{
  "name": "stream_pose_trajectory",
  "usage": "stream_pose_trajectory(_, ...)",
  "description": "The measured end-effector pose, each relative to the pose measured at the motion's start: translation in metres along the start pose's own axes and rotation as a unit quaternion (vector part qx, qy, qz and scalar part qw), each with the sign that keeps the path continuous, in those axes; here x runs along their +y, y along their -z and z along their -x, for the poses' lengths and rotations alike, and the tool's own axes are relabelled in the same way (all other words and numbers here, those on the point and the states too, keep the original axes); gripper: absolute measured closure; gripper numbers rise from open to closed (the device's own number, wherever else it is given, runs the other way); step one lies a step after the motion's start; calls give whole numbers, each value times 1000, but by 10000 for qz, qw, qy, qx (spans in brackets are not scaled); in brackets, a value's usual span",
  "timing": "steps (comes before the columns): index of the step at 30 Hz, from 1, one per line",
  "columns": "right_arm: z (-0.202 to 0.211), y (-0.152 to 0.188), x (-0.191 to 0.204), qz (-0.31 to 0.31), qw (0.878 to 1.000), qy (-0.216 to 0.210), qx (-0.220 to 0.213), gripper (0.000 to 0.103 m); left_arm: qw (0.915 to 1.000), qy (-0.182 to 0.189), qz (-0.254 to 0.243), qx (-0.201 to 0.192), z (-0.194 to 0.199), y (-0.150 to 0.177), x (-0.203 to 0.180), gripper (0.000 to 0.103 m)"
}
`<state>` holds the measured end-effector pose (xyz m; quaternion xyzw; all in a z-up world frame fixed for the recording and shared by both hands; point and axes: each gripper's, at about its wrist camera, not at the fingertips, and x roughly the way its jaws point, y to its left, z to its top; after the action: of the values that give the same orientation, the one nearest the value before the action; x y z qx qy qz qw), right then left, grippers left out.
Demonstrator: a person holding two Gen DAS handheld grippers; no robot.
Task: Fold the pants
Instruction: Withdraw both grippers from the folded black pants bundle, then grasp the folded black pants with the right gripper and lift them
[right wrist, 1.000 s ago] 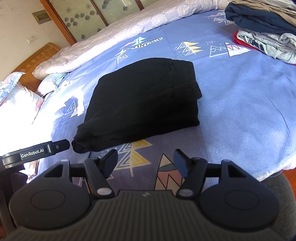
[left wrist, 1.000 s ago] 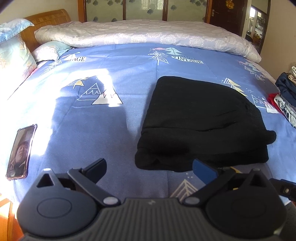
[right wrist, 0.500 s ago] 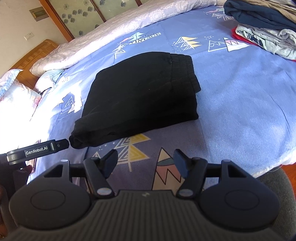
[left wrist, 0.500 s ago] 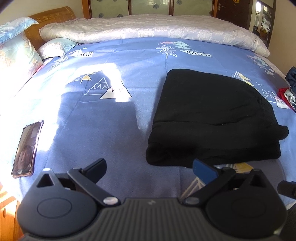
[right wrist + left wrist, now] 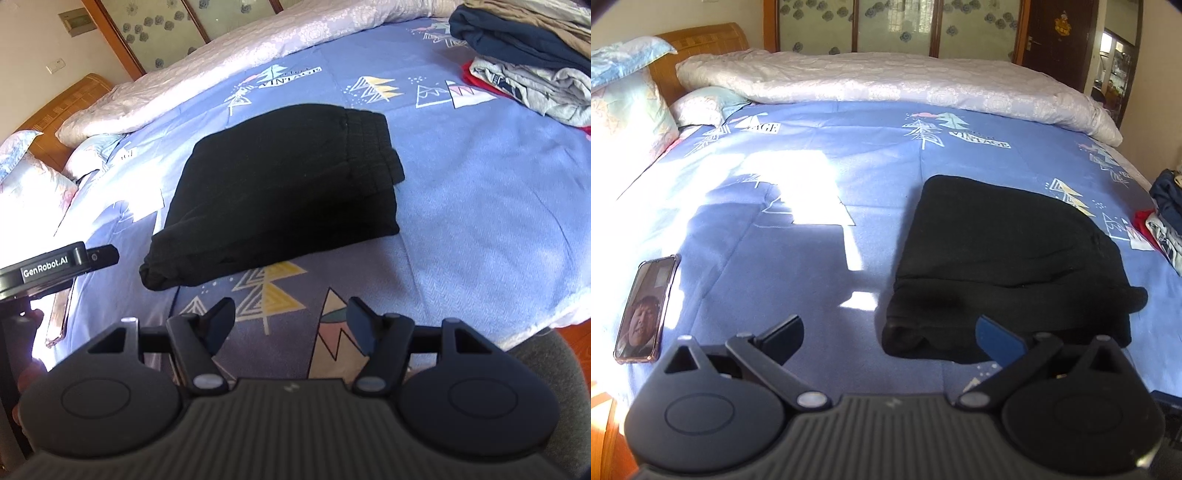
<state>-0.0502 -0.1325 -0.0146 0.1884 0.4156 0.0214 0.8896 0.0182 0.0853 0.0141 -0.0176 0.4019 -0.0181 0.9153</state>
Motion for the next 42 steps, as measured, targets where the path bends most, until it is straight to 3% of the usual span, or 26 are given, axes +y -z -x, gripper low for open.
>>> stream_pose_trajectory(7,-17,1,1,-67,9998,-41,191,34,9994,-317,-18,107,-13,1,6,0)
stream_pose_trajectory(14,-24,-2,-4,-27,9996,-38,267,34,9990,-392,-107,184,-19,4,2,0)
stream_pose_trajectory(20,-23,1,-5,23,9996,-162,220,34,9994,-255,-217,44,-14,6,-2,0)
stream_pose_trajectory(27,-20,-8,-21,-294,9992,-226,147,34,9997,-120,-69,208,-21,3,6,0)
stream_pose_trajectory(32,-6,-44,-57,-481,9951,-539,-676,34,9978,270,496,334,-31,-21,47,0)
stream_pose_trajectory(34,-13,-64,-79,-562,9922,-725,-839,29,9970,537,478,303,-40,-35,59,0)
stream_pose_trajectory(36,-36,-82,-100,-752,9909,-915,-640,27,9950,888,300,334,-57,-49,63,0)
stream_pose_trajectory(39,-80,-98,-133,-1390,9802,-1398,-202,27,9874,1402,223,699,-94,-63,60,0)
stream_pose_trajectory(42,-118,-103,-148,-1792,9731,-1446,67,27,9773,1797,245,1100,-136,-65,53,0)
